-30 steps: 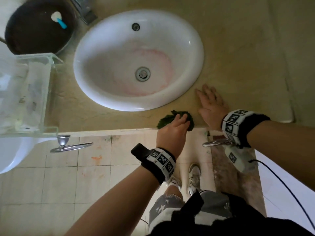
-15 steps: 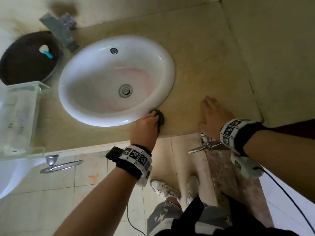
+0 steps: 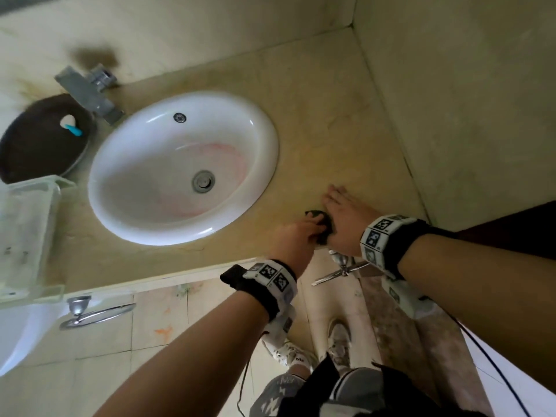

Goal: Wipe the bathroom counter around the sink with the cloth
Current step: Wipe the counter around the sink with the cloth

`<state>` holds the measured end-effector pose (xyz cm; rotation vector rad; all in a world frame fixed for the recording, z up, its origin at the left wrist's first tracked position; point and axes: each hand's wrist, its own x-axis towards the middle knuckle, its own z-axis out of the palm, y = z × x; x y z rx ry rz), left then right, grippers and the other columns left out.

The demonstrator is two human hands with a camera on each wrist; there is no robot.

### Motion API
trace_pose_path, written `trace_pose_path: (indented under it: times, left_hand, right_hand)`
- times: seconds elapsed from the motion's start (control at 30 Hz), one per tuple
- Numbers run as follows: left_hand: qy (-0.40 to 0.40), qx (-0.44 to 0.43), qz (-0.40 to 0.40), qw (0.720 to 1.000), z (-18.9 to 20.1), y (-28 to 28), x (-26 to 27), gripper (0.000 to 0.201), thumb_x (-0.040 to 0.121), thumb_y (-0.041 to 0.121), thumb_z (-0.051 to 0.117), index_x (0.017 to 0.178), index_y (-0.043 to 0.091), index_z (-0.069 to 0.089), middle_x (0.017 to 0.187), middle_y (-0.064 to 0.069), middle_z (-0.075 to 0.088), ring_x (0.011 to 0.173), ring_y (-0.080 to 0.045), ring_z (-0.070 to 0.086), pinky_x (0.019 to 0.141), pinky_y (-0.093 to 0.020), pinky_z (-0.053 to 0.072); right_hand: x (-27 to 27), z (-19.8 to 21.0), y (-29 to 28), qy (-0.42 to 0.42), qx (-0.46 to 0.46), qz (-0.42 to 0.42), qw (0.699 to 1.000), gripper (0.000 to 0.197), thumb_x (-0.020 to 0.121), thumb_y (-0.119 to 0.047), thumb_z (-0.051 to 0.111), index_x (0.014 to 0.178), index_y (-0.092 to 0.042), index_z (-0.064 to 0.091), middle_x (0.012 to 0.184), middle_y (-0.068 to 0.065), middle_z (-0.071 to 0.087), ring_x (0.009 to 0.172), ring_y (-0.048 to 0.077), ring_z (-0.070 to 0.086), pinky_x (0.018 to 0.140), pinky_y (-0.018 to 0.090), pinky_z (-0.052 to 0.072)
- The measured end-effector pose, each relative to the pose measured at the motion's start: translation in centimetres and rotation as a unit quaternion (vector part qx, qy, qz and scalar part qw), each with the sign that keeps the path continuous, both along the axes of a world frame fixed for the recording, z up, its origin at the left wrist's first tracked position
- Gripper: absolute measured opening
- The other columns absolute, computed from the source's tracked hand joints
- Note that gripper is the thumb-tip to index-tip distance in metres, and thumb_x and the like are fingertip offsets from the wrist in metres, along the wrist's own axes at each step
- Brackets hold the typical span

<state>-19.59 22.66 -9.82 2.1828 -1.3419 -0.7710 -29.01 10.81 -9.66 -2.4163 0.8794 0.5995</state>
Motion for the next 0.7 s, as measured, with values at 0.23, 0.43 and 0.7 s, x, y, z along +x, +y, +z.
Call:
trace_pose_path:
  times: [0.23,0.43,0.7]
  left_hand:
    - [-0.018,0.0,0.111,0.994,2.9,3.3,2.2,0.047,0.084,-0.003,0.049,0.12,0.021,0.065,0.133,0.002,0.057,0.12,-0.017,0.054,0.104,-0.029,0.041]
    - [-0.068,0.017,0.138,0.988,3.8,6.8,3.6,0.052,0.083,-0.002,0.053,0.125,0.028,0.061,0.129,0.007,0.059,0.118,-0.011,0.054,0.1,-0.017,0.037]
    - [-0.105,0.061,0.136,0.983,6.1,10.6,5.3,0.05,0.088,0.012,0.054,0.134,0.031,0.051,0.137,0.007,0.051,0.125,-0.013,0.048,0.105,-0.026,0.036]
  right_hand:
    - [1.2,2.2,1.6,-0.043,-0.057,0.1,0.992,0.067,0.08,-0.04,0.063,0.139,-0.028,0.033,0.138,0.003,0.038,0.125,0.026,0.035,0.097,0.041,0.043]
    - [2.8,2.8,1.9,0.004,-0.033,0.101,0.994,0.045,0.079,-0.026,0.068,0.12,-0.019,0.049,0.118,0.008,0.047,0.097,0.029,0.057,0.076,0.037,0.051]
    - [6.5,5.4,3.6,0.017,-0.051,0.127,0.99,0.017,0.078,-0.022,0.062,0.092,-0.02,0.053,0.09,0.004,0.059,0.074,0.024,0.06,0.068,0.034,0.054]
